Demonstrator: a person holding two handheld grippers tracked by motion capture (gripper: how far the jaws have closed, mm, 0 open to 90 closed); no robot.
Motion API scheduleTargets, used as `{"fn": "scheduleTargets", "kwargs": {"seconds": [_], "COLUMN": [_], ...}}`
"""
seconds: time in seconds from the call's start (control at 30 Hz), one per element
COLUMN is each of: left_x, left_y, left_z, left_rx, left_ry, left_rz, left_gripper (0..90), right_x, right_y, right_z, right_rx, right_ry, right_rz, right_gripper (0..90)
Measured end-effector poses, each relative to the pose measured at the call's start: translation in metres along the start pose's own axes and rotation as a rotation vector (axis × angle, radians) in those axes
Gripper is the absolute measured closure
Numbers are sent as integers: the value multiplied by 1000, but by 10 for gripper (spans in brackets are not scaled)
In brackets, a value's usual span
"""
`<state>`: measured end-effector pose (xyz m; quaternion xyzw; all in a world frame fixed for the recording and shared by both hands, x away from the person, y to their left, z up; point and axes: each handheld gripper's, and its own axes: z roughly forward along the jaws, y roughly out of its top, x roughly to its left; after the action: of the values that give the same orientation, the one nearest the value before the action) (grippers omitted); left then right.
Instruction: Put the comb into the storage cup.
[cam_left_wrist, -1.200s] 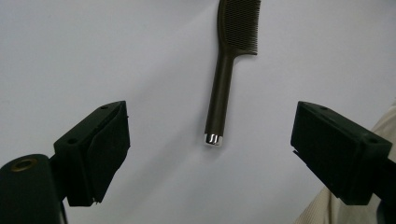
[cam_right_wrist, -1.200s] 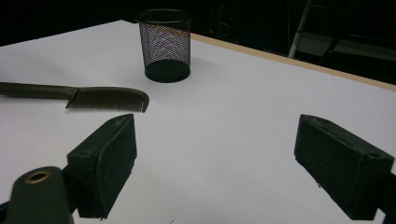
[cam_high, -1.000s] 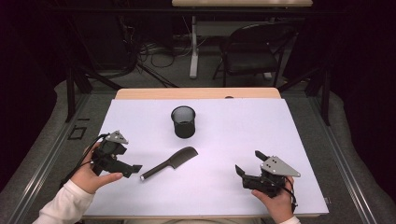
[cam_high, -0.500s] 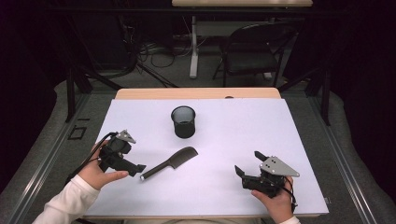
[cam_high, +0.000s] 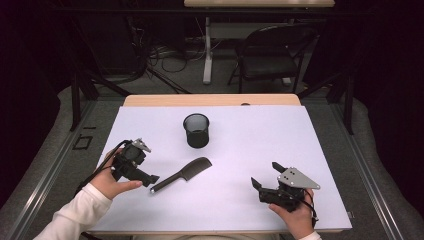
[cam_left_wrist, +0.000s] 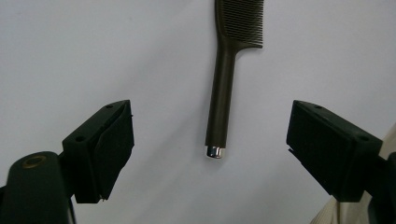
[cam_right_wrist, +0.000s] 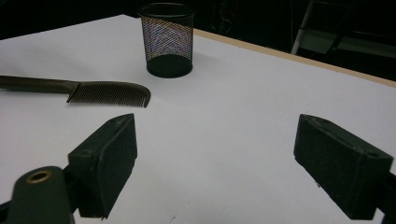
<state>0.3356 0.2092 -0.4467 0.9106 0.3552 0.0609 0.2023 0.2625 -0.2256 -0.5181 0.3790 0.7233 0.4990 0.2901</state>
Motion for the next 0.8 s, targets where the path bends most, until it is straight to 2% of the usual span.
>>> {"fn": "scheduleTargets", "kwargs": {"seconds": [0.5, 0.8], "left_x": [-7, -8], "left_y": [15, 20], "left_z": [14, 19], "left_rx": [43, 56], "left_ry": [0, 5], "left_rz": [37, 34], "left_gripper": [157, 181], "right_x": [0, 0], "right_y": [-1, -1], "right_z": [0, 1], "right_rx": [13, 16], "right_ry": [1, 3], "right_rz": [-6, -10], "right_gripper": [135, 136]}}
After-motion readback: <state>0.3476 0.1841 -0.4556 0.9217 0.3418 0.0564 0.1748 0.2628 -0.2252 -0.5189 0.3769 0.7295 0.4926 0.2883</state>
